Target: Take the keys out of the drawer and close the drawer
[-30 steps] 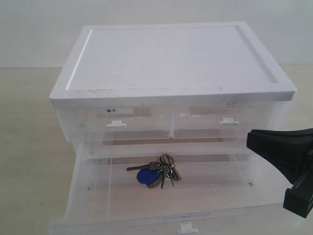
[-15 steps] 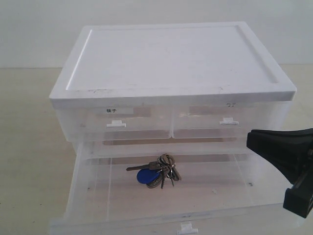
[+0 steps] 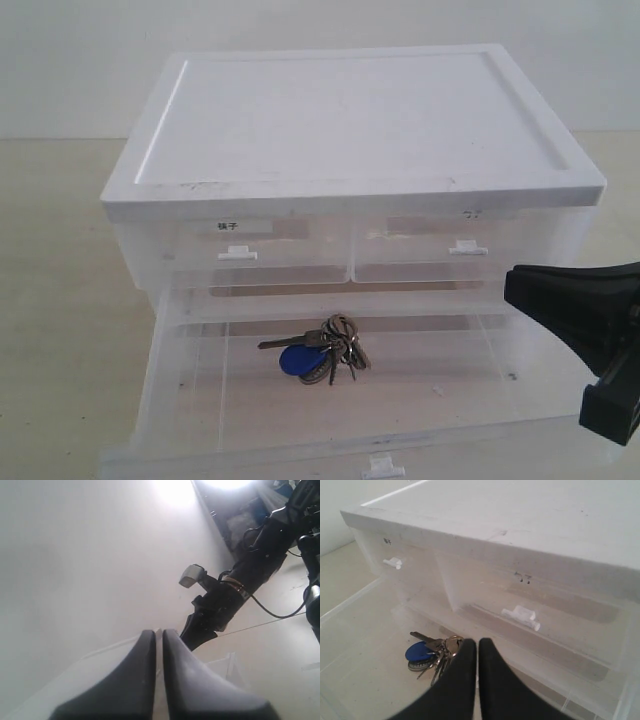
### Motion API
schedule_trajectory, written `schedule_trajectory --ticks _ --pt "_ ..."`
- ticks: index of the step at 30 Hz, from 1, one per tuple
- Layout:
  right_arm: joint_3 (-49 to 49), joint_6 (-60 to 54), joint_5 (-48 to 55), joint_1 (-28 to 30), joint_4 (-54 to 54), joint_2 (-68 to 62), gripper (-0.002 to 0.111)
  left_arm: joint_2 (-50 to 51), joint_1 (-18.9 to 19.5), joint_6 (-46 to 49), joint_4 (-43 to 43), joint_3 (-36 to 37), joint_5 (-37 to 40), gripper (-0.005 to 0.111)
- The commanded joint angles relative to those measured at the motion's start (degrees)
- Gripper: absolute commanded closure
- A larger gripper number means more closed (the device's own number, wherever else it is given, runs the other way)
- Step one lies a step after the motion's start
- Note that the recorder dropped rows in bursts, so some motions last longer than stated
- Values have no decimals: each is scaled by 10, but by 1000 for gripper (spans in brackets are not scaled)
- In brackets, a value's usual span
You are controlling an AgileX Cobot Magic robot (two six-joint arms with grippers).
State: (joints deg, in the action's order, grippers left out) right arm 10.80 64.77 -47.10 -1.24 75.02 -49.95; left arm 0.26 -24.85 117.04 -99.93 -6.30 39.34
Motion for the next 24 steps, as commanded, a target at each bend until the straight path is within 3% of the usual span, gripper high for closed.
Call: schedule_trajectory --ticks 1,4,6,9,10,11,12,15,16,19,21,24 --pt "-3 -2 0 1 1 -1 108 -3 3 -44 46 2 -25 102" --pt "-3 -2 0 1 1 -1 108 -3 3 -211 252 -6 -16 102" --pt "-3 -2 0 1 1 -1 108 -3 3 -398 395 -15 -18 102" --pt "-3 -2 0 1 1 -1 108 -3 3 -643 572 -18 -82 102" --pt "-3 -2 0 1 1 -1 108 -3 3 -744 650 -18 -108 102" --pt "-3 -2 0 1 1 -1 108 -3 3 -964 800 -18 -152 102" --pt "-3 -2 0 1 1 -1 108 -3 3 -1071 881 -17 -170 102" --pt "-3 -2 0 1 1 -1 108 -3 3 -1287 1056 -4 -215 102" --pt "-3 -2 0 1 1 -1 108 -3 5 -1331 1105 11 -246 102" --pt "-3 -2 0 1 1 -1 108 -3 48 -1310 1098 47 -311 102" --pt "-3 -2 0 1 1 -1 108 -3 137 -1310 1086 63 -344 102" --pt "-3 -2 0 1 1 -1 108 -3 212 -1310 1073 63 -323 102"
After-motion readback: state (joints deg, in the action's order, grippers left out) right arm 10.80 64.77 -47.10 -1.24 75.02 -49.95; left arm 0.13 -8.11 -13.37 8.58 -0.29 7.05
